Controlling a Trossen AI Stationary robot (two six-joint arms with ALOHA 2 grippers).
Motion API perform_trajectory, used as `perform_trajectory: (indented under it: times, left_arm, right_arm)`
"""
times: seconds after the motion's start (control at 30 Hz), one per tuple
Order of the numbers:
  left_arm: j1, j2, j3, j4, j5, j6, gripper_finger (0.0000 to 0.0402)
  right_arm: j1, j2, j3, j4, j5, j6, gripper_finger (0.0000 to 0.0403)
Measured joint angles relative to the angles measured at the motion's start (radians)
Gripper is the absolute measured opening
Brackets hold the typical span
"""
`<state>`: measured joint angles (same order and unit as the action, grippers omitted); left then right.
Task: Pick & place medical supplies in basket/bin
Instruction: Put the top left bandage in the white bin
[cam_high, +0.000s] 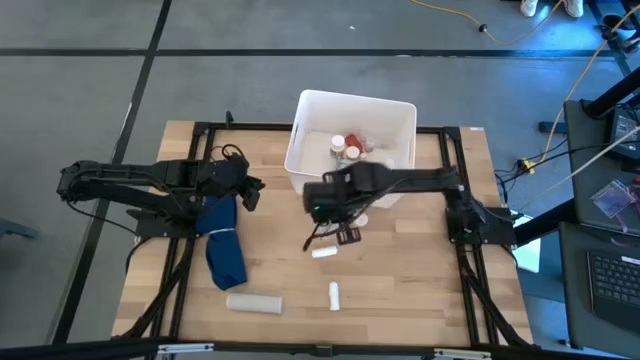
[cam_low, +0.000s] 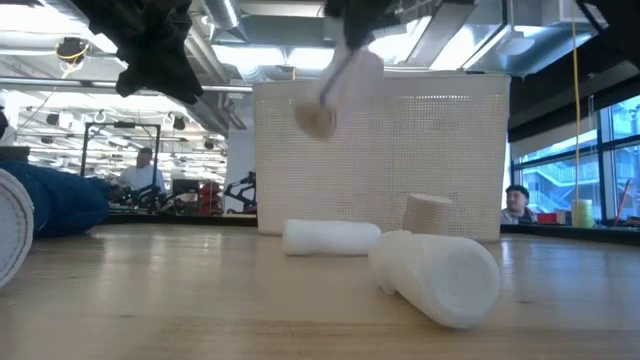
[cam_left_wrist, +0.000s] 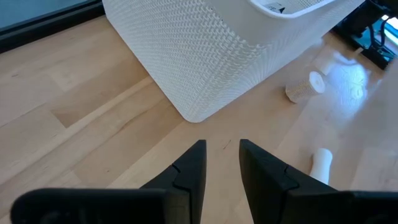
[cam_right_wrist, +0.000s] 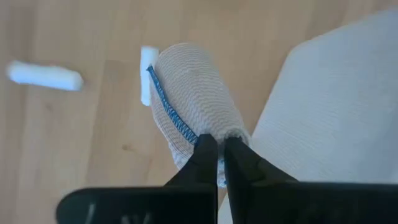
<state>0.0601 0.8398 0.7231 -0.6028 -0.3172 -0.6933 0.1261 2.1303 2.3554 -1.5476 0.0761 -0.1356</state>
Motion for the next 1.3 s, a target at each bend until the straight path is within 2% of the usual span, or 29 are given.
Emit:
perform_trajectory:
  times: [0.2,0.27,0.4,0.53,0.73,0.87,1.0,1.17,1.3]
  left_arm:
    - [0.000,0.000,0.000,0.000,0.000,0.000,0.0090]
    - [0.000,0.000,0.000,0.000,0.000,0.000,0.0090]
    - [0.000,0.000,0.000,0.001,0.000,-0.003,0.0090]
    - [0.000,0.000,0.000,0.008,-0.003,-0.003,0.0090]
    - [0.000,0.000,0.000,0.030,-0.003,-0.002,0.0090]
    - [0.000,0.000,0.000,0.032,-0.003,-0.002,0.0090]
    - [0.000,0.000,0.000,0.032,-0.003,0.000,0.0090]
    - [0.000,0.000,0.000,0.031,-0.003,0.000,0.0090]
    - [0.000,0.000,0.000,0.031,-0.003,0.000,0.0090]
  right_arm:
    - [-0.013,-0.157,0.000,0.092,0.021,0.075,0.0005]
    - [-0.034,-0.217,0.001,0.119,0.082,0.111,0.0005]
    - [-0.095,-0.307,0.002,0.138,0.275,0.211,0.0005]
    - [-0.189,-0.339,0.002,0.144,0.315,0.230,0.0005]
    - [-0.367,-0.318,-0.037,0.160,0.149,0.185,0.0004]
    - [-0.456,-0.293,-0.122,0.246,0.033,0.184,0.0004]
    - [-0.516,-0.291,-0.275,0.382,-0.060,0.235,0.0004]
    - [-0.562,-0.287,-0.491,0.563,-0.263,0.301,0.0004]
    - [-0.575,-0.288,-0.637,0.704,-0.373,0.372,0.0004]
